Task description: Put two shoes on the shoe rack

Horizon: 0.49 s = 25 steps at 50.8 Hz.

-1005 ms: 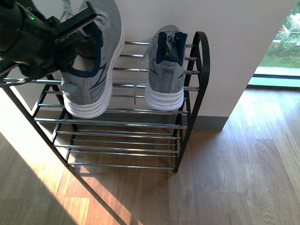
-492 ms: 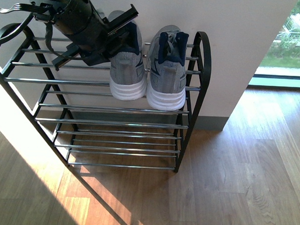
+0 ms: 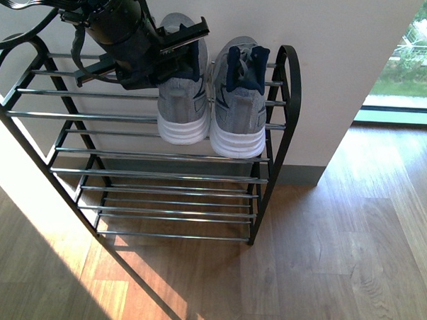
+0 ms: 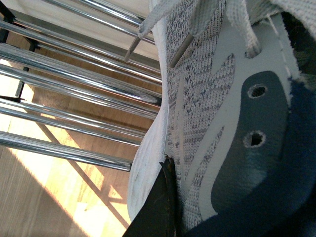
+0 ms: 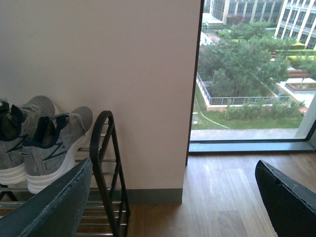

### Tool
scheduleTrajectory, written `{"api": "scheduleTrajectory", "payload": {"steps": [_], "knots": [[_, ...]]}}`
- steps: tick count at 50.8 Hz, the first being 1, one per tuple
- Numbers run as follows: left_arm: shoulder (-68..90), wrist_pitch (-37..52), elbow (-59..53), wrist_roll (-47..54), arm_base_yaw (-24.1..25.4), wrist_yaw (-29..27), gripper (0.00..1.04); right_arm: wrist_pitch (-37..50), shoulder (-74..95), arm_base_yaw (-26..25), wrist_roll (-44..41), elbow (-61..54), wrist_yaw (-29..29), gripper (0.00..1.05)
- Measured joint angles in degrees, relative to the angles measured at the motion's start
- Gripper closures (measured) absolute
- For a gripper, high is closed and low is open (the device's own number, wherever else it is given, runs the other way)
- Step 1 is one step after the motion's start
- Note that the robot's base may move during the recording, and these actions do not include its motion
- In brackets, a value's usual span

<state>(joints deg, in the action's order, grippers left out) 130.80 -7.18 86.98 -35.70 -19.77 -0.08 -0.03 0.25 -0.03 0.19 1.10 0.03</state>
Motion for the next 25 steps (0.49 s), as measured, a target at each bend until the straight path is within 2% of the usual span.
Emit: {"api": "scheduleTrajectory", "payload": {"steps": [5,9,25], "knots": [[-0.2,-0.1,-0.3,1.4,0.1,-0.3,1.02,0.0,0.0,0.0,0.0,0.0,0.0,0.09],[-0.2,-0.4,-0.6,2.7,0.2,-0.3,0.88,0.0,0.0,0.0,0.0,0.0,0.0,0.09],[-1.0,0.7,-1.7,3.9,0.2,-1.6,0.46,0.0,0.0,0.0,0.0,0.0,0.0,0.09]]}}
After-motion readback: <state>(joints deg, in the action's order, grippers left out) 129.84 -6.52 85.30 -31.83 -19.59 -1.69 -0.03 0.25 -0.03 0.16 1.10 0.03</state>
